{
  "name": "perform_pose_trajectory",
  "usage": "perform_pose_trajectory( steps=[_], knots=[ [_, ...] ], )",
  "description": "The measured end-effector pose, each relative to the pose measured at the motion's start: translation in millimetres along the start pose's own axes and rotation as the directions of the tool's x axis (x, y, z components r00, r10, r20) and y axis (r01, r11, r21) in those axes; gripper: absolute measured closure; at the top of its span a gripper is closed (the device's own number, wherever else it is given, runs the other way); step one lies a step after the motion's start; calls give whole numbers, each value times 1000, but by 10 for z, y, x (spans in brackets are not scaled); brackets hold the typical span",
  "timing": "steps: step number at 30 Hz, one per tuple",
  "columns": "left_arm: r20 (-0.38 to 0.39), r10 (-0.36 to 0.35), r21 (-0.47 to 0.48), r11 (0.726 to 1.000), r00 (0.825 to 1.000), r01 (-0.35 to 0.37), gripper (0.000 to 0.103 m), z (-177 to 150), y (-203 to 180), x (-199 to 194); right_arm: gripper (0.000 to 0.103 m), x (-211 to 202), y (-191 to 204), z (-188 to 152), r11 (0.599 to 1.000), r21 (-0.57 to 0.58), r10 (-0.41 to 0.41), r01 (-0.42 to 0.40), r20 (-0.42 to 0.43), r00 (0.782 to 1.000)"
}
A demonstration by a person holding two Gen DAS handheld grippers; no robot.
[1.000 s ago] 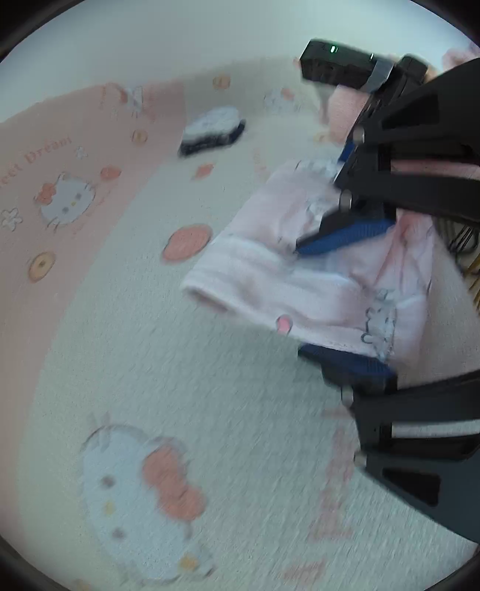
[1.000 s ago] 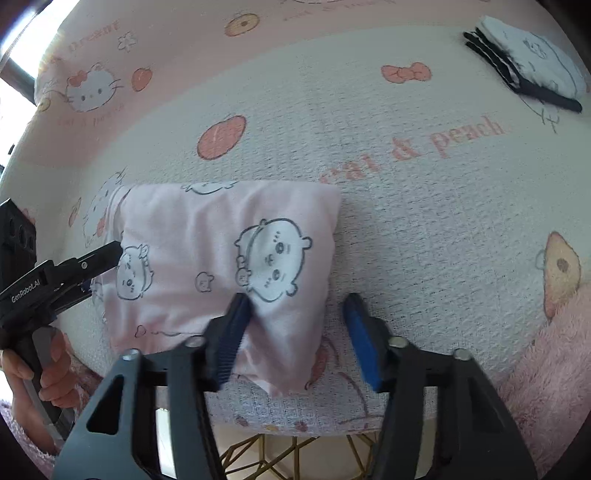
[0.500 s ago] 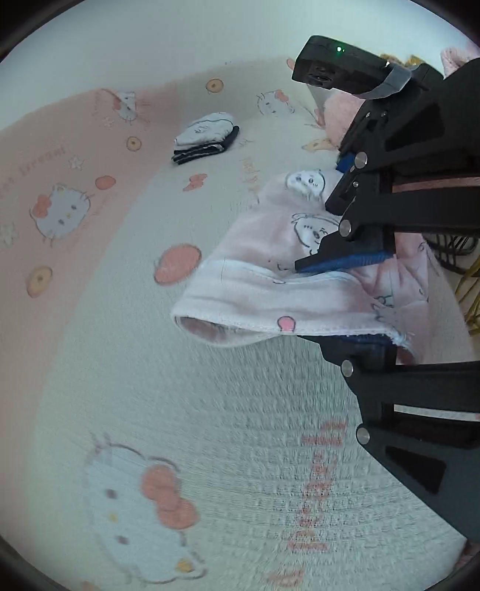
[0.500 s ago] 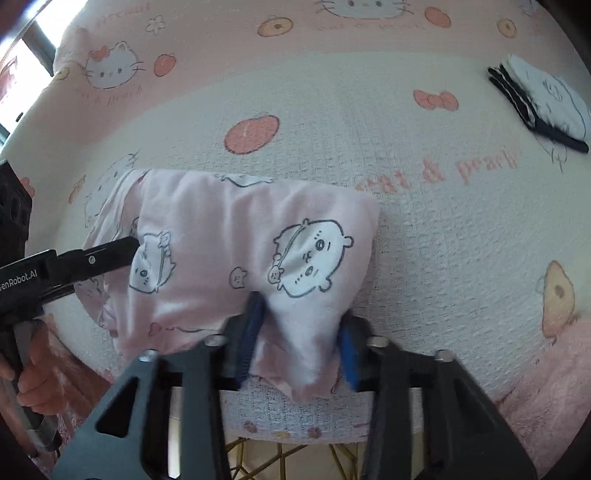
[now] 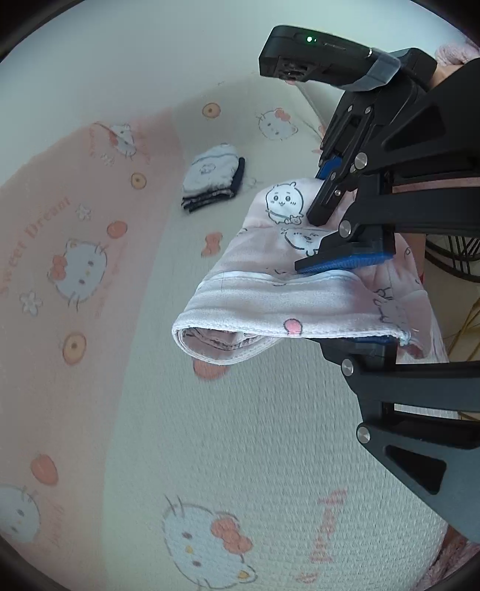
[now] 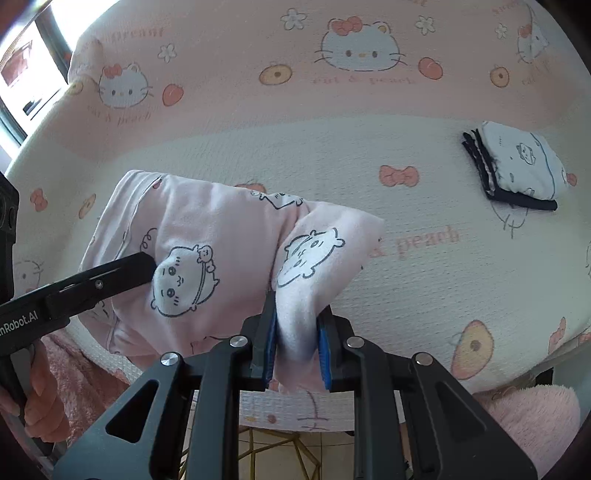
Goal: Fold clothes
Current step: 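Carry the bundle with both grippers onto the folded clothes stack and release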
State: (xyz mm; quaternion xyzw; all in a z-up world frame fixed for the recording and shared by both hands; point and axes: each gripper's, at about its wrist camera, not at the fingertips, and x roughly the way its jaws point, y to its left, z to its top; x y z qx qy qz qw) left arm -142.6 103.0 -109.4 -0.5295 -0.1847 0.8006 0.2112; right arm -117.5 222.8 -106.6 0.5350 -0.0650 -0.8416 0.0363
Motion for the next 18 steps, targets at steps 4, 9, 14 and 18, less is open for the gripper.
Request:
perform_pose_trajectory(
  steps=[4,9,14,18],
  knots=[
    [-28,-1,68,998,1000,3,75,179,-480,220,85,-150,-430,83,999,38,5,-6,17,1000],
    [-48,-41,164,985,998,48,75,600,-1255,716,85,-440,-1174,400,995,94,-44,39,53,998],
    [-50,-88,228,969,995,97,75,1069,-1962,1287,85,-728,-2143,940,979,182,-111,90,105,988],
    [-49,-171,209,962,984,177,75,1412,-2339,1806,85,-823,-2800,1352,965,202,-193,165,128,973]
  ],
)
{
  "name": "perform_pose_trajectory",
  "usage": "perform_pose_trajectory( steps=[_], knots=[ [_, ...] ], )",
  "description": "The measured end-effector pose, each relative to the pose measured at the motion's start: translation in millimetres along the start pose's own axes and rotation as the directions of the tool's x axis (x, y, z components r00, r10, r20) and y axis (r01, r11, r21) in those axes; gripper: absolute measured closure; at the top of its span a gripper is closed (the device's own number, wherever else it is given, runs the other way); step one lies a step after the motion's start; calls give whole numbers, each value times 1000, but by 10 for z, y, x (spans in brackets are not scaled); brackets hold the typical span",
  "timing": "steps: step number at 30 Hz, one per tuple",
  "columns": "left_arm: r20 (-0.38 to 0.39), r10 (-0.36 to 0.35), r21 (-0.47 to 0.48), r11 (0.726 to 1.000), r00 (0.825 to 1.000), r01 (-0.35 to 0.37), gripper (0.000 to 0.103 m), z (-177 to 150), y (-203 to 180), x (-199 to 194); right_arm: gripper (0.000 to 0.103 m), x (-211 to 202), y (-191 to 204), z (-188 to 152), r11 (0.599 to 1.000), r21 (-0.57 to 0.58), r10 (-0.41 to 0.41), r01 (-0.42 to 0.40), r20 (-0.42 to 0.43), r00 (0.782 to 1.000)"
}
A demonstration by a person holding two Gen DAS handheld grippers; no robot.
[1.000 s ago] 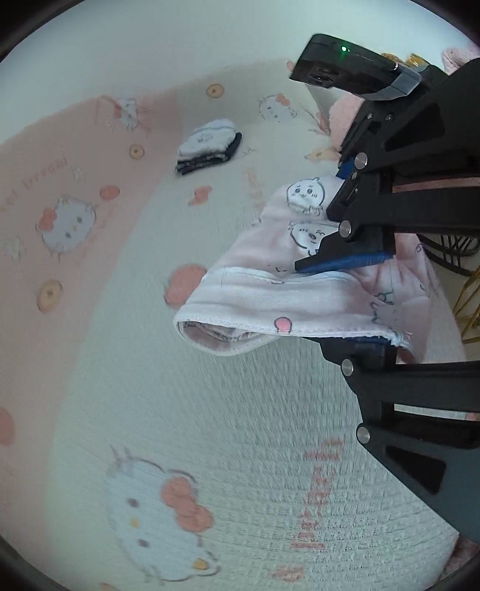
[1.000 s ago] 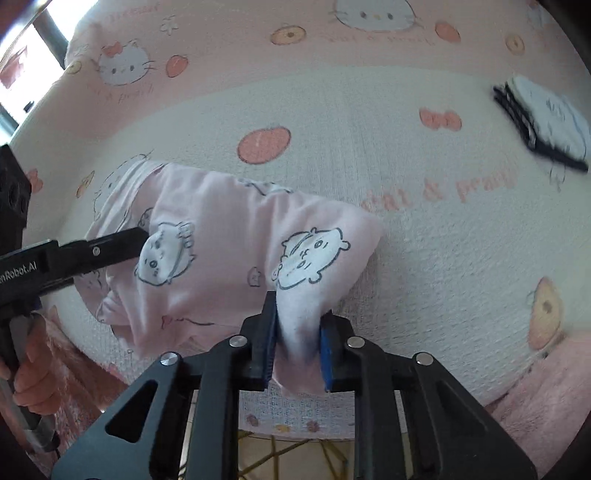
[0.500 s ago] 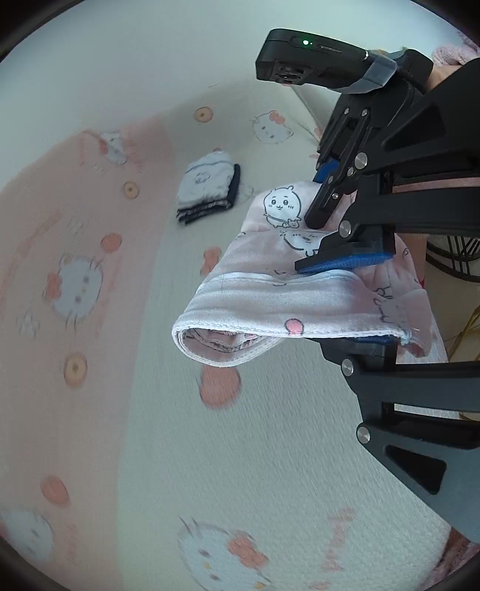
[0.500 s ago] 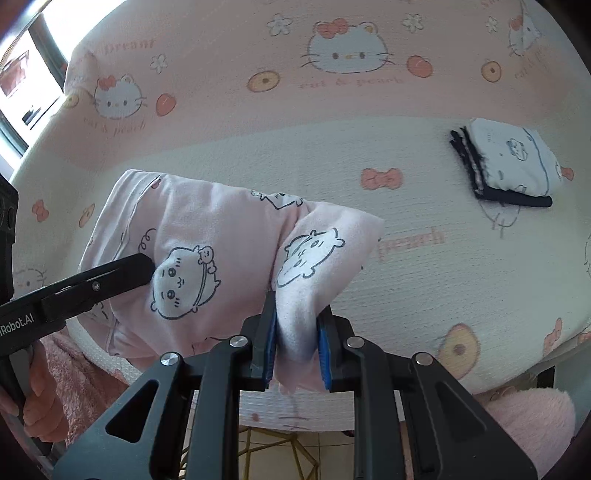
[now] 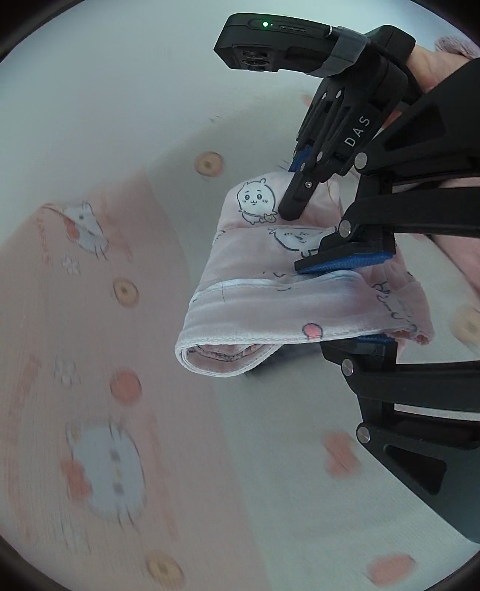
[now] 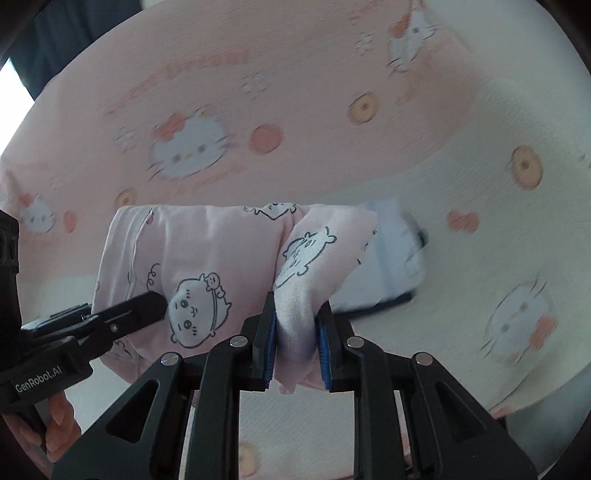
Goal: Fold clothes
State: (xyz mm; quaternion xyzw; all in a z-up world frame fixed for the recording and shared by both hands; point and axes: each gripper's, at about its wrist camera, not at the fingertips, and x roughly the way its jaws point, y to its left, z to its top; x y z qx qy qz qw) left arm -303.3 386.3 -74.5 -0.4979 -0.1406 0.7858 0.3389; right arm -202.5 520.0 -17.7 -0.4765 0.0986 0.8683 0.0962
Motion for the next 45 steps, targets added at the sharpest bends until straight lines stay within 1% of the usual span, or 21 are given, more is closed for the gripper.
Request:
perform_pose_trajectory(
  steps=[4,10,11,12,13,14,15,17,19,20,22,23,25,28,31,34,36,39,40,42,45],
  knots=[
    [-34,-53,-65,997,998,50,75,257,3,552,85,236,-461,425,999,5,-48,48,1,999],
    [-111,-7,-131,991,994,-8,74,163,306,1276,84,947,-899,520,998,22,-62,64,-80,995],
    [-131,8,-135,991,991,-26,69,138,376,1368,83,1100,-943,494,997,8,-72,73,-96,993],
    [-146,2,-129,991,989,-21,62,128,417,1402,76,1222,-967,461,993,-29,-114,111,-100,988],
    [-157,-16,-116,993,987,-3,53,128,439,1400,72,1298,-992,438,989,-55,-140,135,-96,986],
    [-169,-34,-103,995,985,17,53,128,460,1397,66,1255,-1019,438,991,-52,-128,125,-72,989],
    [-145,-8,-53,999,989,1,53,138,439,1316,66,1212,-1047,438,992,-50,-116,114,-49,992],
    [-27,71,52,996,997,-69,53,176,326,1067,66,1047,-1125,457,995,-19,-96,97,14,995],
    [83,74,108,991,994,-83,53,230,194,860,66,791,-1204,513,993,31,-117,115,120,986],
    [103,70,136,987,992,-84,53,255,122,837,66,720,-1219,544,993,47,-115,109,151,982],
    [98,57,191,979,994,-75,53,303,-30,901,66,730,-1197,610,997,40,-65,60,152,986],
    [75,57,205,976,996,-71,53,322,-71,986,66,837,-1151,624,999,9,-49,48,117,992],
    [7,78,208,975,997,-78,54,341,-77,1215,67,1061,-1077,598,998,-38,-49,50,42,998],
    [-58,186,214,962,981,-170,59,285,97,1434,67,1299,-1103,423,994,-63,-92,90,-27,995],
    [-81,142,134,982,987,-130,48,247,306,1429,51,1252,-1260,372,999,-29,-43,42,-19,999],
    [-59,107,103,990,992,-101,47,180,393,1351,51,1260,-1445,390,998,55,41,-40,-24,999],
    [-48,91,86,993,995,-86,47,127,420,1258,51,1224,-1549,423,992,117,55,-55,2,998],
    [-27,76,49,996,997,-75,47,62,493,1033,50,879,-1499,458,991,130,-27,14,98,995],
    [-11,77,44,996,997,-76,47,35,521,937,50,805,-1437,476,992,128,-33,20,99,995],
    [27,105,40,994,994,-106,47,36,561,712,50,692,-1240,533,994,108,-39,29,91,995],
    [79,195,37,980,978,-198,47,160,628,391,49,594,-809,616,997,60,-47,43,63,997]
  ],
)
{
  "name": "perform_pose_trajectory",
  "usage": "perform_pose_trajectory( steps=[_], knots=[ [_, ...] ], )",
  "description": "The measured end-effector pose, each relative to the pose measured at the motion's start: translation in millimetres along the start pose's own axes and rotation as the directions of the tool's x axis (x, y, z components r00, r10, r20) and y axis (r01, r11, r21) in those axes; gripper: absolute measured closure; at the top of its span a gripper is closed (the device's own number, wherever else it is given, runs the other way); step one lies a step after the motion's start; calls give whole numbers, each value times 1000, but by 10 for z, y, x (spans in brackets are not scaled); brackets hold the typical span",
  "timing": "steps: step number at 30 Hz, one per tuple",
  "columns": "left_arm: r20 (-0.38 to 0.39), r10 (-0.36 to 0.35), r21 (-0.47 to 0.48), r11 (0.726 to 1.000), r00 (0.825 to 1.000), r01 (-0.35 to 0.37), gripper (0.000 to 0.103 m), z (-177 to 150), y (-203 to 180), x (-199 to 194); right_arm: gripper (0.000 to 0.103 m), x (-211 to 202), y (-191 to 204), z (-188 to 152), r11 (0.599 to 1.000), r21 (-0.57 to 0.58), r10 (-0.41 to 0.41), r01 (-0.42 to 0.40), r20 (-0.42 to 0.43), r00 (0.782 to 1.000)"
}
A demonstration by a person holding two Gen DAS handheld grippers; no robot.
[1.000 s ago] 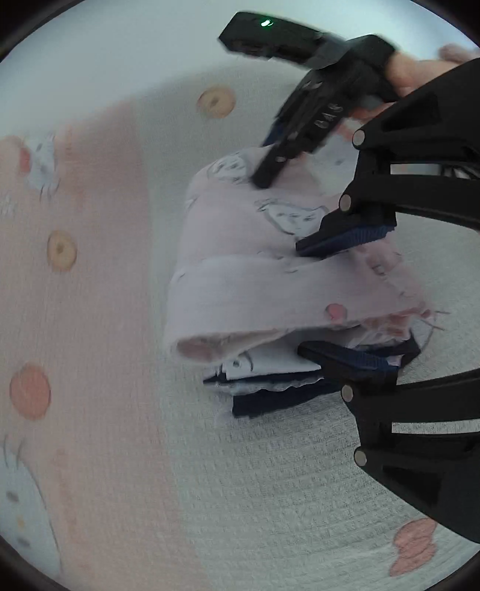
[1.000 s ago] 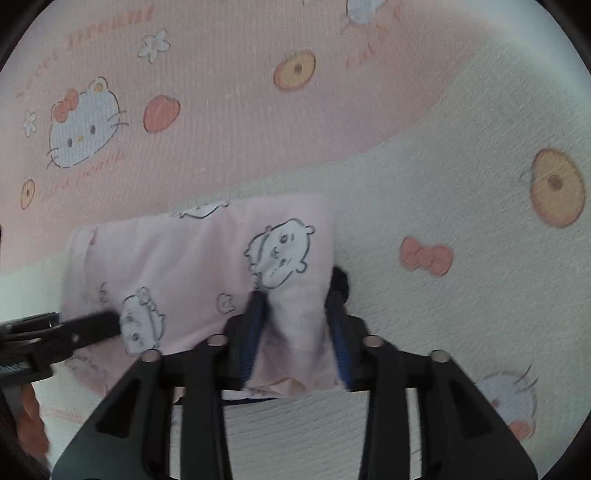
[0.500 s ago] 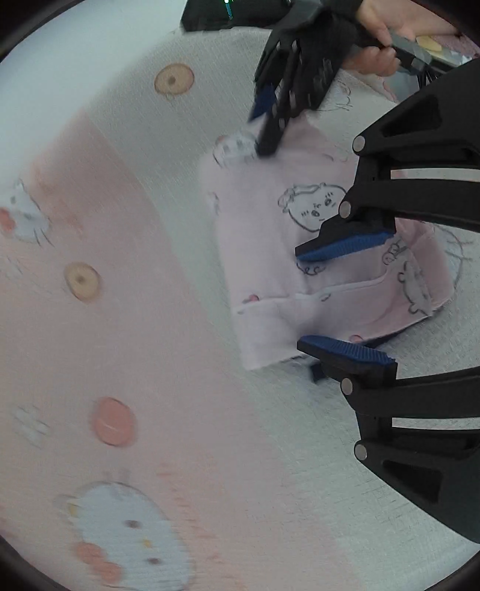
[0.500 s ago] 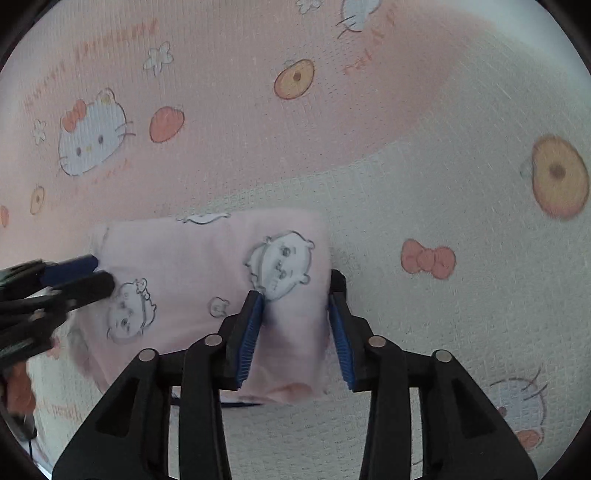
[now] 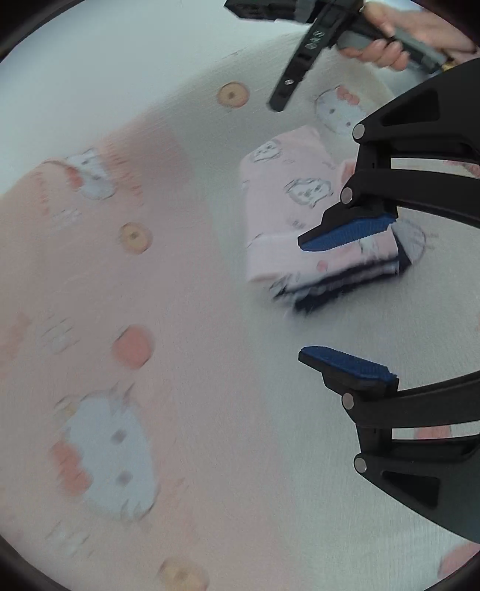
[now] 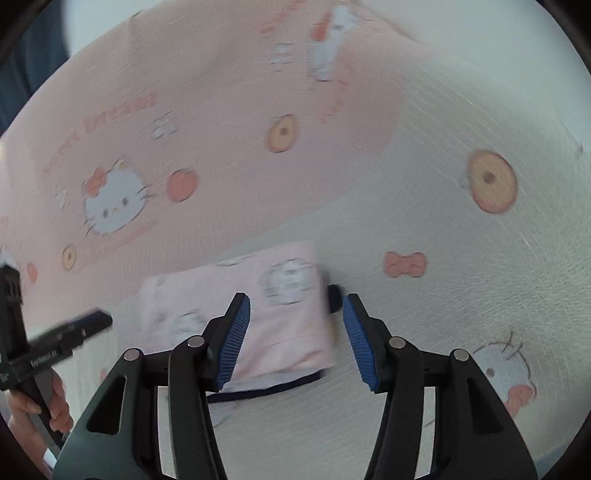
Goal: Fold clothes
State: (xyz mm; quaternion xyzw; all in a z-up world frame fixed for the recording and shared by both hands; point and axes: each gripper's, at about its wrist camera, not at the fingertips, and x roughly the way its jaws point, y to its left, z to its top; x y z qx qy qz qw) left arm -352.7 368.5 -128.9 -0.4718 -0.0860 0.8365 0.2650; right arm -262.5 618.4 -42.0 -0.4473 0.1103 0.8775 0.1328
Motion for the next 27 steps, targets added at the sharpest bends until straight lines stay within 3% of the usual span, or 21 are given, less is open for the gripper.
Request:
perform_pose_trajectory(
  steps=[1,3,5,8,13,17,21,27],
  knots=[
    [9,37,-5,999,999,-37,47,33,56,-130,48,-36,183,-2,1000,-17,-2,2,-6,1000],
    [22,85,-19,996,996,-85,47,51,216,-383,17,-81,483,-26,999,-48,-7,6,-10,1000],
    [46,127,-27,992,991,-126,45,44,365,-694,8,-149,794,-87,997,-74,-20,20,0,1000],
    [66,194,-60,980,979,-190,43,10,615,-1098,8,-293,1253,-196,996,-72,-53,56,36,998],
    [82,309,-112,948,948,-299,43,-35,989,-1690,3,-577,1980,-370,998,-59,29,-28,26,999],
    [78,409,-155,906,909,-394,42,-186,1315,-2167,1,-860,2475,-544,992,-84,98,-97,17,995],
    [87,387,-222,906,918,-361,41,-417,1569,-2693,1,-1172,2939,-780,987,-144,76,-71,28,997],
    [157,436,-237,887,886,-395,41,-860,1747,-3493,1,-1805,3462,-1181,971,-221,114,-96,71,991]
  ],
)
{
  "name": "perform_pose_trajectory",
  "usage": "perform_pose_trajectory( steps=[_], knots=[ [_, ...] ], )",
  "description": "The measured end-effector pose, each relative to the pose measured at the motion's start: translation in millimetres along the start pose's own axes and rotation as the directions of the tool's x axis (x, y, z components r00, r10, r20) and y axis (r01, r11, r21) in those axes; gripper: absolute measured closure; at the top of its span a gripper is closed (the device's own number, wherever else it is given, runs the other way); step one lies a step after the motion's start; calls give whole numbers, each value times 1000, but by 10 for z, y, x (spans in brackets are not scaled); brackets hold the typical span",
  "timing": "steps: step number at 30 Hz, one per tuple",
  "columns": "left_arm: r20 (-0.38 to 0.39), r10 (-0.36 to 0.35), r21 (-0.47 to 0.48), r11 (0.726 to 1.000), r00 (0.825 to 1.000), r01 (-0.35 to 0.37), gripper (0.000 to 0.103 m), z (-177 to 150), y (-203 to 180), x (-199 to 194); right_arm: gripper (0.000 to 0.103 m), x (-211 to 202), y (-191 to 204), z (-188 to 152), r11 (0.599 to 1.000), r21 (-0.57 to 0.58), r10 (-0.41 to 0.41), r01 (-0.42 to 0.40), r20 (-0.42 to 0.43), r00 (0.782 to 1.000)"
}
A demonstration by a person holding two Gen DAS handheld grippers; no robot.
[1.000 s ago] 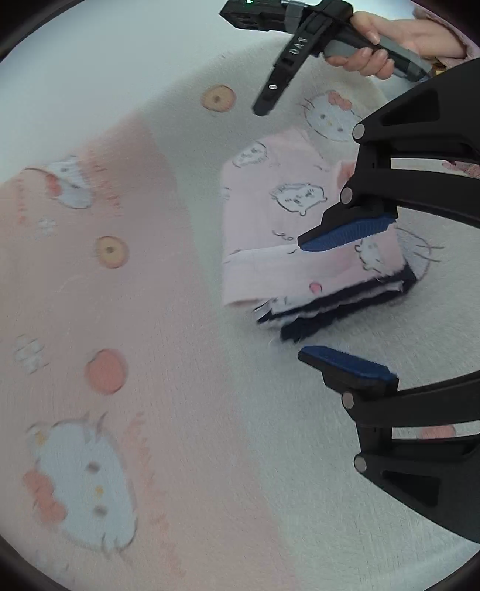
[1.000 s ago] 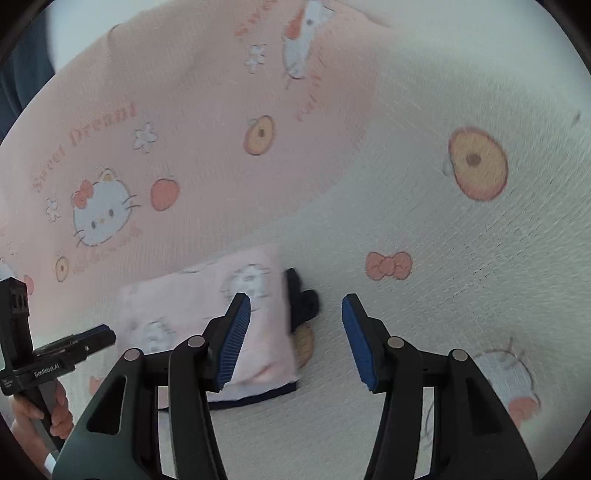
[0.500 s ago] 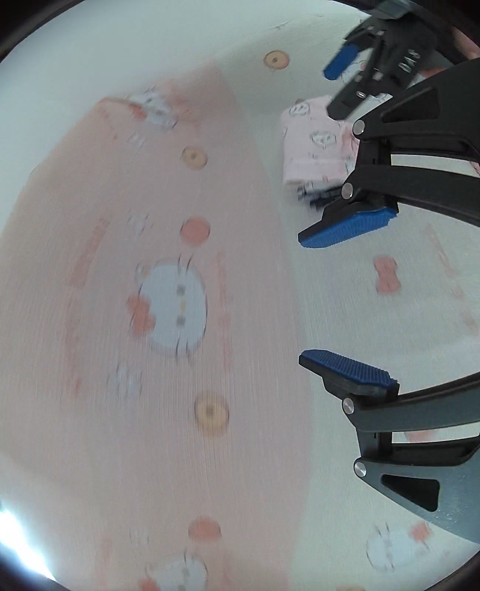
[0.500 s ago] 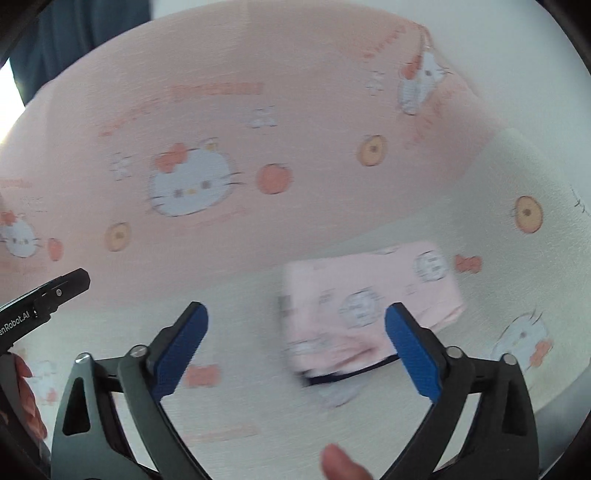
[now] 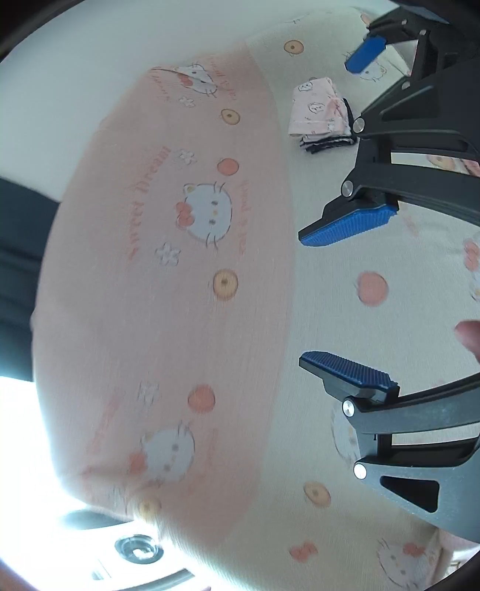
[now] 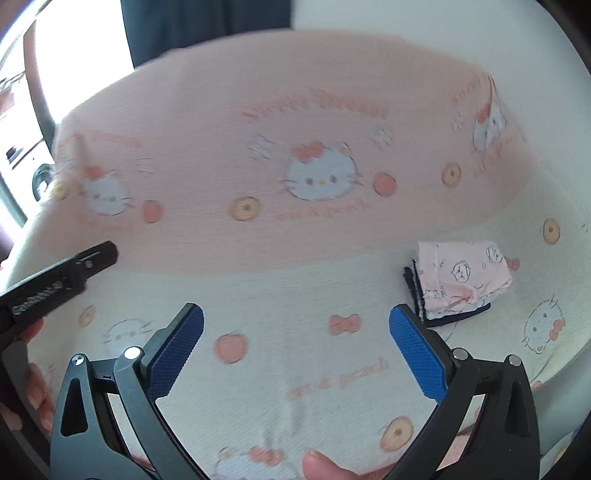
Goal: Fold clothes
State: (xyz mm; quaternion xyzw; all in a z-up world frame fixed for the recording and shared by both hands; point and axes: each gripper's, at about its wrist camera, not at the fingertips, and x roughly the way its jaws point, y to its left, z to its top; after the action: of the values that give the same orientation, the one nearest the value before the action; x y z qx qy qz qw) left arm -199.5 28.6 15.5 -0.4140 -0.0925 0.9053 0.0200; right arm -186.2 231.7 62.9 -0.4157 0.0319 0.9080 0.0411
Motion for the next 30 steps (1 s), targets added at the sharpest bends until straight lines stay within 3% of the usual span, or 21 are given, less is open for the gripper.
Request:
perform_pose_trajectory(
  steps=[6,11,16,23,30],
  knots=[
    [86,80,-15,997,993,-79,35,-459,562,-619,1,-512,493,-374,999,-41,-11,11,9,1000],
    [77,109,1,994,991,-110,33,-892,788,-972,1,-842,579,-801,1000,-24,-6,6,14,1000],
    [120,163,-27,987,979,-161,33,-1350,823,-1397,1,-1162,553,-1253,1000,-23,3,-3,12,1000],
    [106,139,38,989,985,-144,33,-1807,670,-1688,1,-1491,389,-1746,1000,-6,25,-25,-5,1000],
    [116,86,61,994,990,-93,33,-1867,536,-1764,1,-1622,305,-1857,1000,-5,5,-5,13,1000]
  ],
)
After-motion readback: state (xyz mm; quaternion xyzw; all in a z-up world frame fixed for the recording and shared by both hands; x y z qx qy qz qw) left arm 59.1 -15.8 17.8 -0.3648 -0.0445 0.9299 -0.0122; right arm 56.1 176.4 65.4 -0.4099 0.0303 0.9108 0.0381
